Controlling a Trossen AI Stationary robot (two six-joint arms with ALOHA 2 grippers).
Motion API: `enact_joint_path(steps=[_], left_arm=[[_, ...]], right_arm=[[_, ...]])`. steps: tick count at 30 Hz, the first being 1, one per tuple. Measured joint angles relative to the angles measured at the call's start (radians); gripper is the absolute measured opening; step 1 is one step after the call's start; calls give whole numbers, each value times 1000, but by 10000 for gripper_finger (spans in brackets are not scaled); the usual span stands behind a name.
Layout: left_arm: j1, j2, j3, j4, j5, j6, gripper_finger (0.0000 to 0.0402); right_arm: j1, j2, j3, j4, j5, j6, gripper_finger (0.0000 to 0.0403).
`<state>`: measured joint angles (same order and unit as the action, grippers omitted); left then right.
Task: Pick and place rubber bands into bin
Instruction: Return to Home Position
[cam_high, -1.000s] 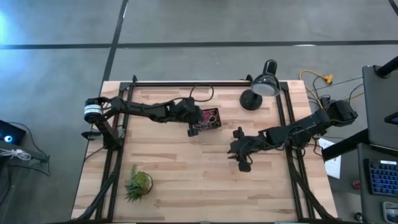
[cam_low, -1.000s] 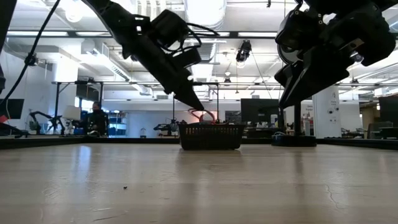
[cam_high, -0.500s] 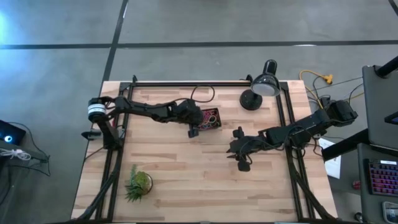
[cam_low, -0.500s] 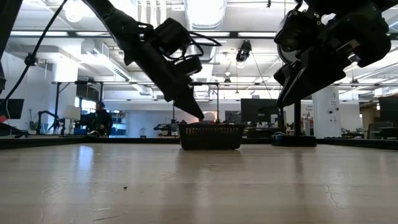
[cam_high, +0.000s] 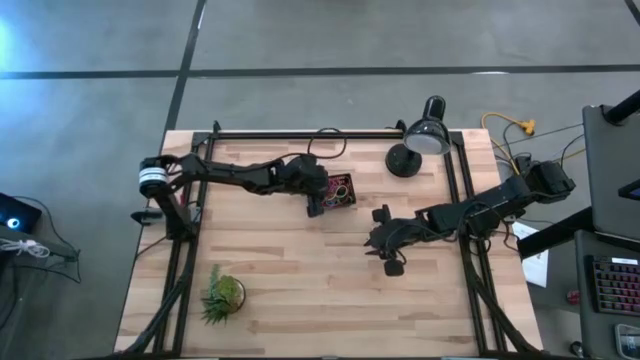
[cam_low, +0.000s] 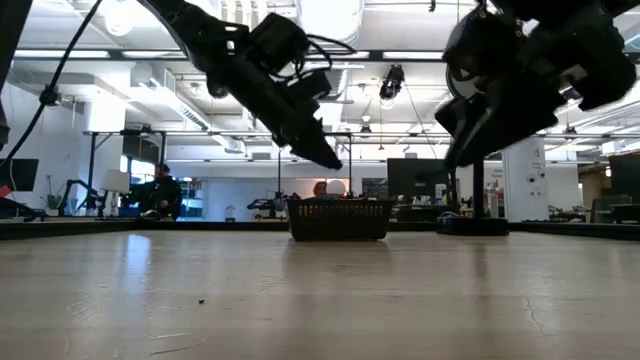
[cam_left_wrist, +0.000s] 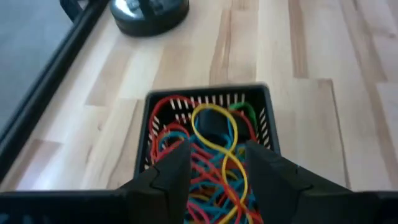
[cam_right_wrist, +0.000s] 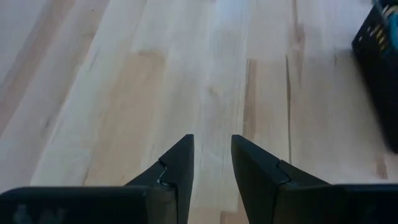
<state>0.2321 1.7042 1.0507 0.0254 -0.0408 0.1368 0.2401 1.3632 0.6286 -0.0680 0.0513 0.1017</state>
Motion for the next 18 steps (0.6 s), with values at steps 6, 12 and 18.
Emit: enact_joint_path(steps=[6, 12, 18], left_arm=[[0, -73, 4, -9, -2, 1, 137], [-4, -241, 2, -6, -2, 2, 137], [-29, -437, -74, 50, 9, 88, 137]], right_arm=[[-3, -2, 80, -5, 6, -70, 102], [-20, -47, 256, -120, 266, -264, 102], [-69, -208, 297, -84, 297, -417, 102]])
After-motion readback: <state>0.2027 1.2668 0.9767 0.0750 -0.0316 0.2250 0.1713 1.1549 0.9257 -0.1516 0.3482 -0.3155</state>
